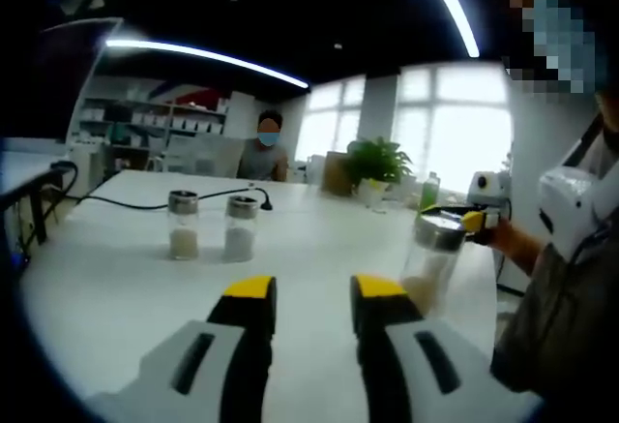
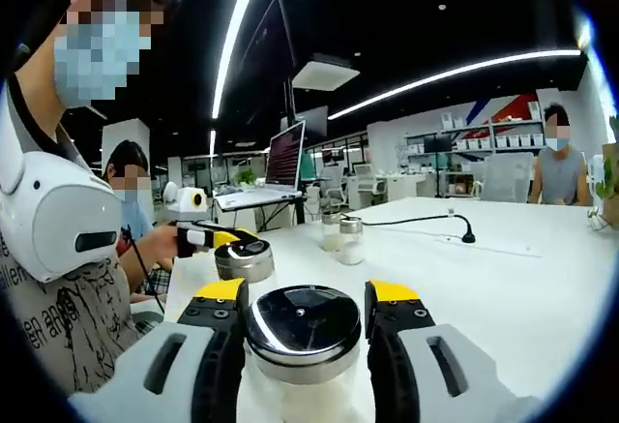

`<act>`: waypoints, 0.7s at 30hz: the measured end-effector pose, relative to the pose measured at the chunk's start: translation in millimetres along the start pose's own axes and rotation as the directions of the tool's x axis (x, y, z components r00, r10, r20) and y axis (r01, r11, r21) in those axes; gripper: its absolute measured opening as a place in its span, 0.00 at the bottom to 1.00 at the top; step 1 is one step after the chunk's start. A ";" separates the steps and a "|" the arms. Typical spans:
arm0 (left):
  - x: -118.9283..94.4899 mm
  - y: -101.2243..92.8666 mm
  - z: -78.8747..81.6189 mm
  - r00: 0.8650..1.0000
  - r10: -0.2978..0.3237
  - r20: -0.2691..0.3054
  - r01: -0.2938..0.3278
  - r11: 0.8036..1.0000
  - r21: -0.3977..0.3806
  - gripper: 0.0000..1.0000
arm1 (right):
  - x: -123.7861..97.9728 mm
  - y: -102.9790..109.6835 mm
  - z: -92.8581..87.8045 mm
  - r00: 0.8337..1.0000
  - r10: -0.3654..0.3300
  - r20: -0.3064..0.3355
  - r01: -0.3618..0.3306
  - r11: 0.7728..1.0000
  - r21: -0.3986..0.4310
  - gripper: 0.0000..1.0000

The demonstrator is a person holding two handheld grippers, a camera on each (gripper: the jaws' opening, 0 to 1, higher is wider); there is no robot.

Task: Rotate the seasoning bottle until the label or dispensing opening points toward the visible target arrow and the bottle remains upright within the marked orientation range

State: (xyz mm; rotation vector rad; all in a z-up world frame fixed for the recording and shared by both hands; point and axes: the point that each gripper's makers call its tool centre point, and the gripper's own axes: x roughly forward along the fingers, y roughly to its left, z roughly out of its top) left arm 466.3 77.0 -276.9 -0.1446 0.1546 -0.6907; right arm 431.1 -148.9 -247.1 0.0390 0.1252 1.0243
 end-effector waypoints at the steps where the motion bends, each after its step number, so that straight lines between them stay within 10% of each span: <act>1: 0.0 0.2 0.1 1.000 0.001 -0.001 -0.001 1.000 0.000 0.32 | 0.3 1.1 -0.2 1.000 0.007 0.001 -0.007 1.000 0.006 0.46; 21: 3.8 -3.5 -0.6 1.000 0.003 -0.016 -0.003 1.000 0.006 0.32 | -3.1 2.0 -2.2 0.997 0.079 -0.014 -0.079 0.997 0.015 0.45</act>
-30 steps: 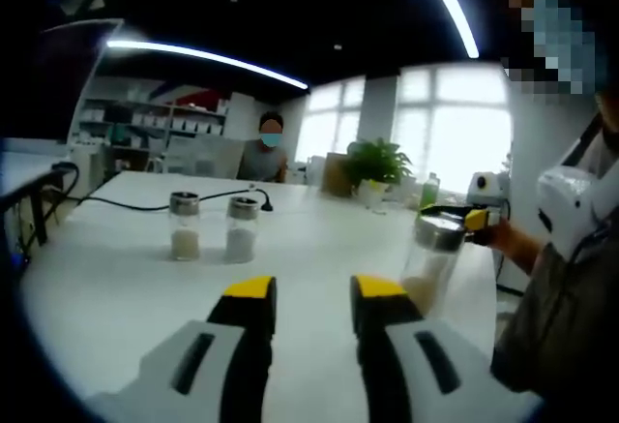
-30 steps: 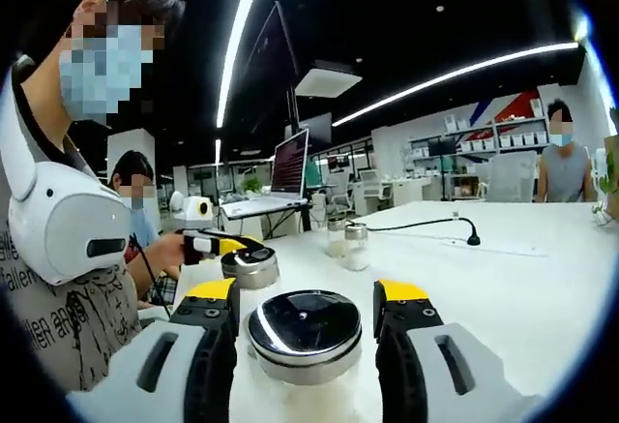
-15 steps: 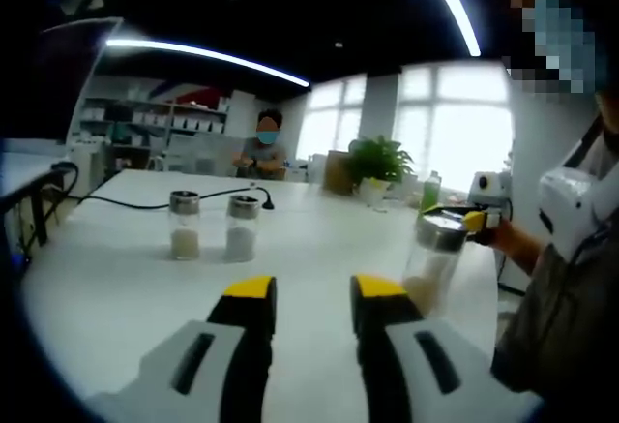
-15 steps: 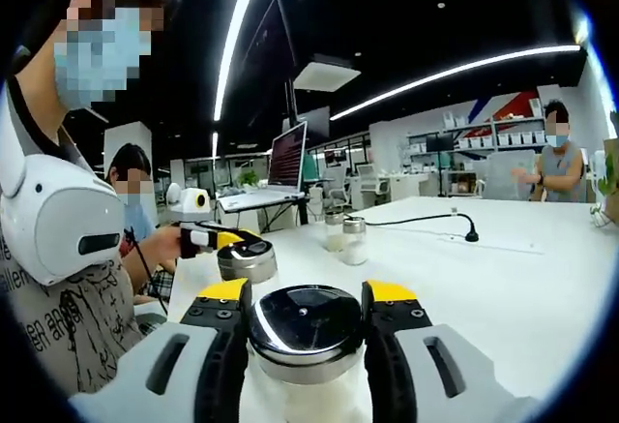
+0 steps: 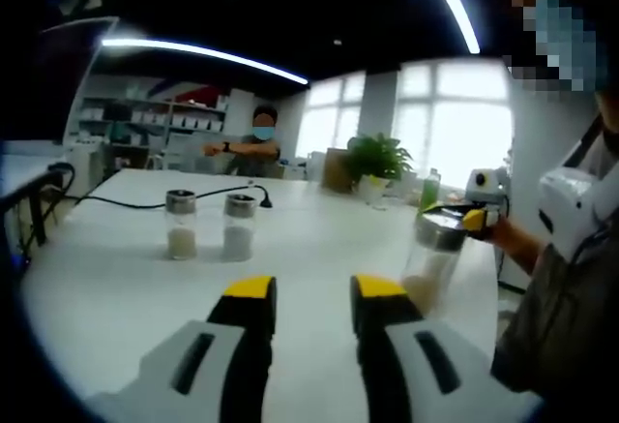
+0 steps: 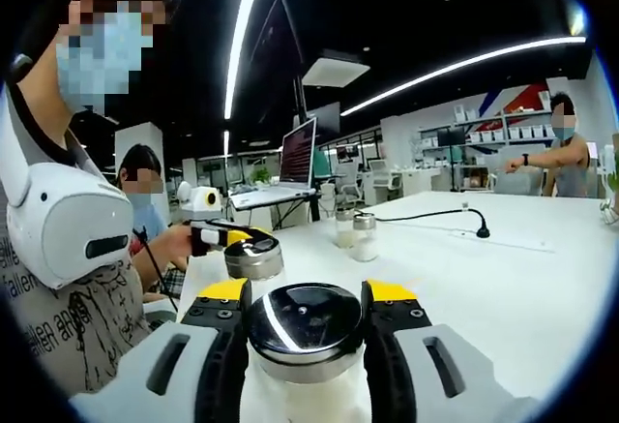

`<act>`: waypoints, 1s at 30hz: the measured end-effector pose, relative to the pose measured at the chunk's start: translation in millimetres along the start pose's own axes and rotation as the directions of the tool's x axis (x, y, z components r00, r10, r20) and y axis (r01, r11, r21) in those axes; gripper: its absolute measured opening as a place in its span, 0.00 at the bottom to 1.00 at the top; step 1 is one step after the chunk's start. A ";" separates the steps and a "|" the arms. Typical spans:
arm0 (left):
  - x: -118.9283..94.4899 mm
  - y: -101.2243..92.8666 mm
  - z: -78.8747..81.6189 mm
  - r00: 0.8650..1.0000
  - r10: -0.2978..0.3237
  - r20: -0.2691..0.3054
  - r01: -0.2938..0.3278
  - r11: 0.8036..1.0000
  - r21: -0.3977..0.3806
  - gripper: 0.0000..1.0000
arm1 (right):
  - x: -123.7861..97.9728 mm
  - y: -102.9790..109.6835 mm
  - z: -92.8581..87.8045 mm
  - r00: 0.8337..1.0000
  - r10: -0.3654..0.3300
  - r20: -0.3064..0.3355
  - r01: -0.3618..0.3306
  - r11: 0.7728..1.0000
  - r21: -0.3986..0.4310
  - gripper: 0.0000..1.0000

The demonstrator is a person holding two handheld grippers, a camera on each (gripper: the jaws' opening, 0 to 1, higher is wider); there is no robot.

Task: Rotate the seasoning bottle until the label or dispensing opening points toward the visible target arrow and the bottle remains upright within the marked orientation range

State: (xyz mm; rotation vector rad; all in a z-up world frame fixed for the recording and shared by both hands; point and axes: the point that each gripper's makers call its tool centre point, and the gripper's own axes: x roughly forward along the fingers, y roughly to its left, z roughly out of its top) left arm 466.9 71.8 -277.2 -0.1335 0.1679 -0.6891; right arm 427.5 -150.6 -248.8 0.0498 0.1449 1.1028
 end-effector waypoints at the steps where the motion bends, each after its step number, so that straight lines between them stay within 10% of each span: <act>1: -0.4 0.4 0.3 1.000 0.001 0.001 -0.001 1.000 0.000 0.32 | 0.0 0.0 0.0 1.000 0.005 -0.001 -0.005 1.000 0.002 0.45; 30: -0.9 -10.0 9.3 1.000 -0.013 0.014 0.013 1.000 0.012 0.32 | -1.7 5.6 0.1 0.998 0.069 -0.014 -0.069 0.997 0.031 0.46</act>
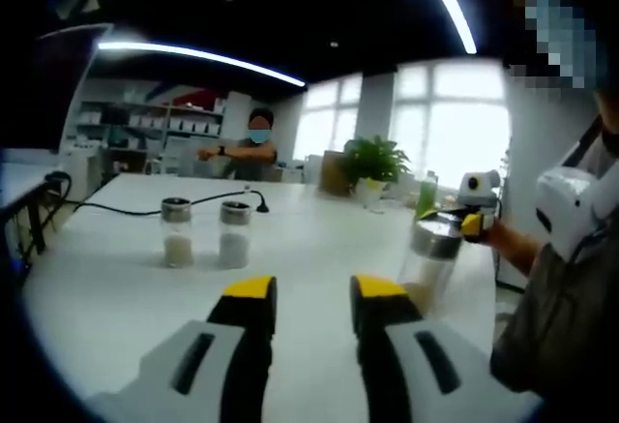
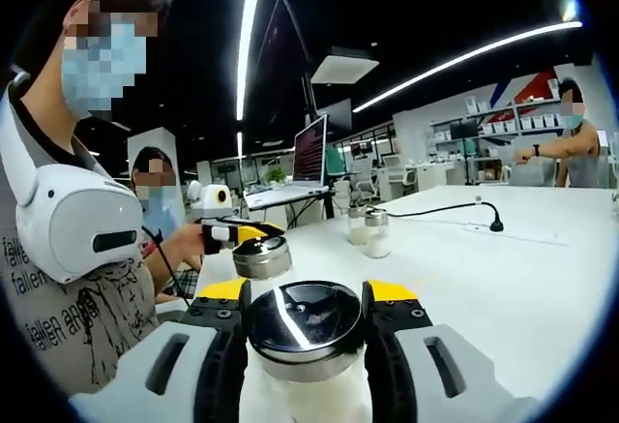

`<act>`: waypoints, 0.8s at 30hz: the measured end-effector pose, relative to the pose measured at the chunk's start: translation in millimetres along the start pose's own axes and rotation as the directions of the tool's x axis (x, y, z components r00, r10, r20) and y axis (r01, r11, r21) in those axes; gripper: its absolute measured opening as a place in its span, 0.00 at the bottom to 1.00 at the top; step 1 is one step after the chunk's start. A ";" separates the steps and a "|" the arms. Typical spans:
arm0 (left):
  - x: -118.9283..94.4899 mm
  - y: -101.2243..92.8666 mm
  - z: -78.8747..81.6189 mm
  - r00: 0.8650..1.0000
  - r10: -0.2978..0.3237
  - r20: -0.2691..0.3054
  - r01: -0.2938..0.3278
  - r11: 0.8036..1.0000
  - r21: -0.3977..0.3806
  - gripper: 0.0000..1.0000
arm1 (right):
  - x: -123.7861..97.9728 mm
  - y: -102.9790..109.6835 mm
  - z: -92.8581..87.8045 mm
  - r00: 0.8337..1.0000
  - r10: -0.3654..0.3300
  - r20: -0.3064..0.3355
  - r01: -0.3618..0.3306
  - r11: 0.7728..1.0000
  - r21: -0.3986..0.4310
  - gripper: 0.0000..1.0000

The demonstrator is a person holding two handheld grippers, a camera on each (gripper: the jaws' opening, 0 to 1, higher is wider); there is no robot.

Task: Rotate the seasoning bottle until the label or dispensing opening points toward the visible target arrow and the bottle remains upright within the marked orientation range

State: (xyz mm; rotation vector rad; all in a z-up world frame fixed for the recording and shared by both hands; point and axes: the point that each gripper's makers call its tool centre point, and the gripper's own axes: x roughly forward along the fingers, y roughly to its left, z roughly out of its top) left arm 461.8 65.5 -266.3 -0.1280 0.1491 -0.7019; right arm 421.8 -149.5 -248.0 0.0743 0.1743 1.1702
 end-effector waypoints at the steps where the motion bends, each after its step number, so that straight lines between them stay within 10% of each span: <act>1: -0.1 -0.2 0.3 1.000 -0.001 0.002 0.001 1.000 -0.001 0.32 | 0.0 0.0 0.0 1.000 0.000 -0.004 0.000 1.000 -0.001 0.46; 24: -12.1 22.4 -1.5 0.999 0.002 0.038 -0.002 1.000 0.001 0.32 | 14.9 -5.7 -9.8 1.000 -0.007 0.021 0.007 1.000 -0.024 0.53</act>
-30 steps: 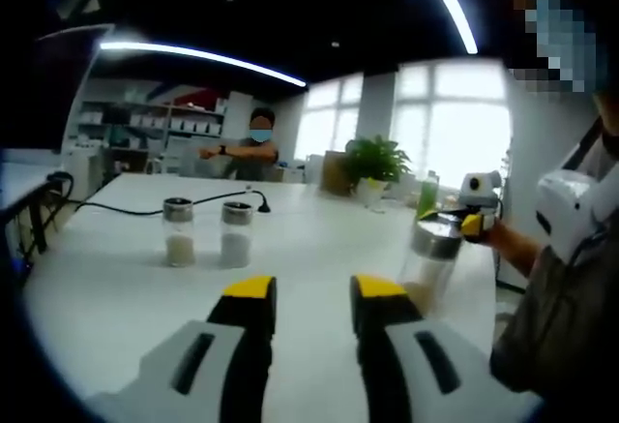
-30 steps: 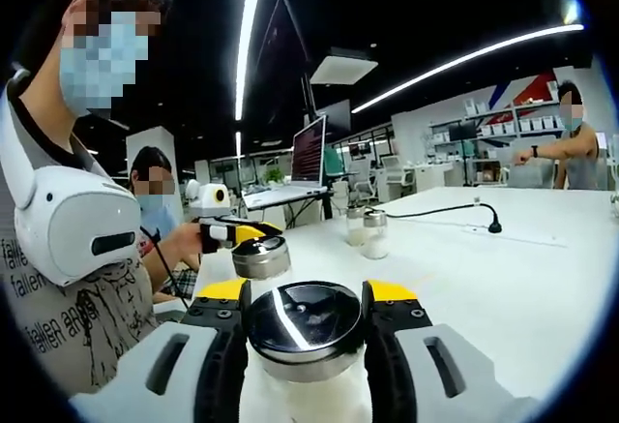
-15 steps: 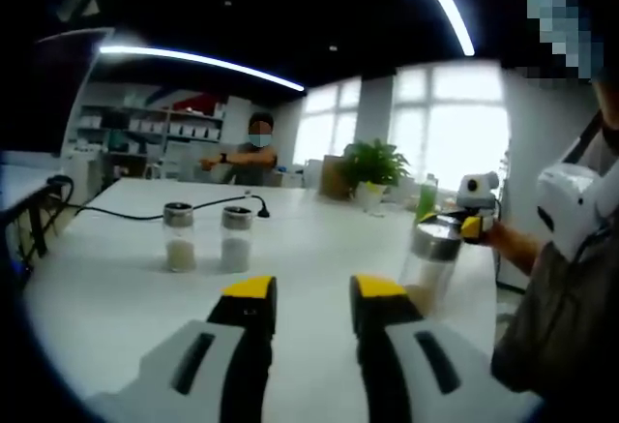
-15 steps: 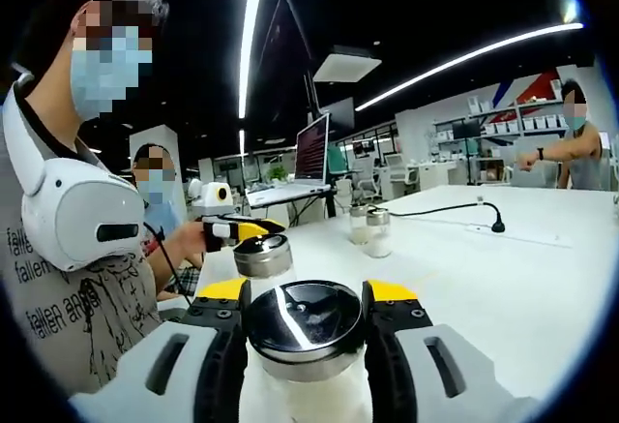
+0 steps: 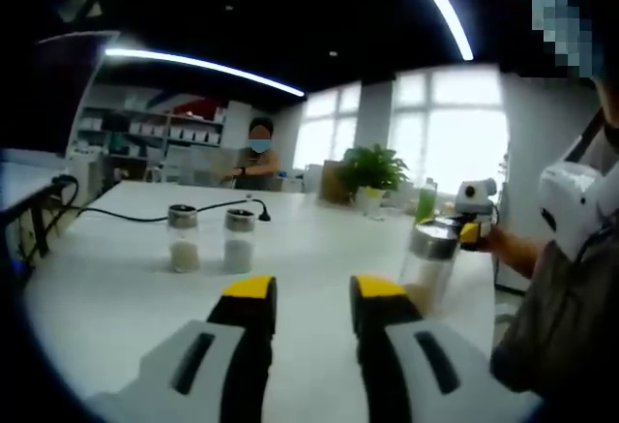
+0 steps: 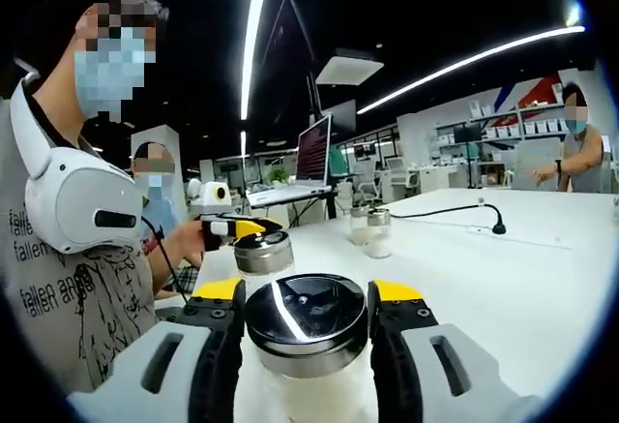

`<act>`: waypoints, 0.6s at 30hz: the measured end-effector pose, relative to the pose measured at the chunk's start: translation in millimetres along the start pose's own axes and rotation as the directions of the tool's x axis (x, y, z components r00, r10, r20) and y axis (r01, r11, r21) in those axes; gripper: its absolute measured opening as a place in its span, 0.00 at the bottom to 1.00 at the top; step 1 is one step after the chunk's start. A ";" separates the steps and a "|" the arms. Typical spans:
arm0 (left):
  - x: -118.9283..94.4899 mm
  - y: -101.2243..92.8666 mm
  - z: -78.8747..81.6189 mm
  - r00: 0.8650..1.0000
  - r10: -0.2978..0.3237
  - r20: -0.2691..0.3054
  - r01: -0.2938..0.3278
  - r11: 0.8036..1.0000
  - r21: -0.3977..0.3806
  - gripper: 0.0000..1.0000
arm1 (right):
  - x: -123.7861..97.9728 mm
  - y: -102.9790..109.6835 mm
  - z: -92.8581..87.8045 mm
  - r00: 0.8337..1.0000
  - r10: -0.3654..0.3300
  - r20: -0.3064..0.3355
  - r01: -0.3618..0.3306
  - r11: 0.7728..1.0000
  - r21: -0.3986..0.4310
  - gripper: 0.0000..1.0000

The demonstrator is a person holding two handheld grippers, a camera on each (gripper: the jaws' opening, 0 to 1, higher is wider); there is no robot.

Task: Rotate the seasoning bottle until the label or dispensing opening points toward the visible target arrow and the bottle remains upright within the marked orientation range

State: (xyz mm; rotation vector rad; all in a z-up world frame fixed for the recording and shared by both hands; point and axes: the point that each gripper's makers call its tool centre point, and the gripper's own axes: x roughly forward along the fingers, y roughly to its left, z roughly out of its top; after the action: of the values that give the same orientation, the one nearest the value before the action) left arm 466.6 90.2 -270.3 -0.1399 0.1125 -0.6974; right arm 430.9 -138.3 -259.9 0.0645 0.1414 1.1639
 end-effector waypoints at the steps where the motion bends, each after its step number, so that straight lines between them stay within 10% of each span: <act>1: 0.3 2.6 -1.3 1.000 0.003 -0.003 -0.003 1.000 0.001 0.32 | 1.0 -2.0 0.4 1.000 -0.007 0.009 0.007 1.000 0.005 0.53; 18: 5.6 12.5 -9.4 1.000 0.012 -0.016 -0.013 1.000 -0.007 0.32 | 8.1 -5.2 3.7 0.999 -0.036 0.035 0.036 0.999 -0.007 0.47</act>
State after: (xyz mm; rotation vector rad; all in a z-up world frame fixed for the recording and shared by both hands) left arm 477.4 95.2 -282.0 -0.1400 0.1312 -0.6858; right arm 439.3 -132.8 -257.5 0.0747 0.1069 1.1268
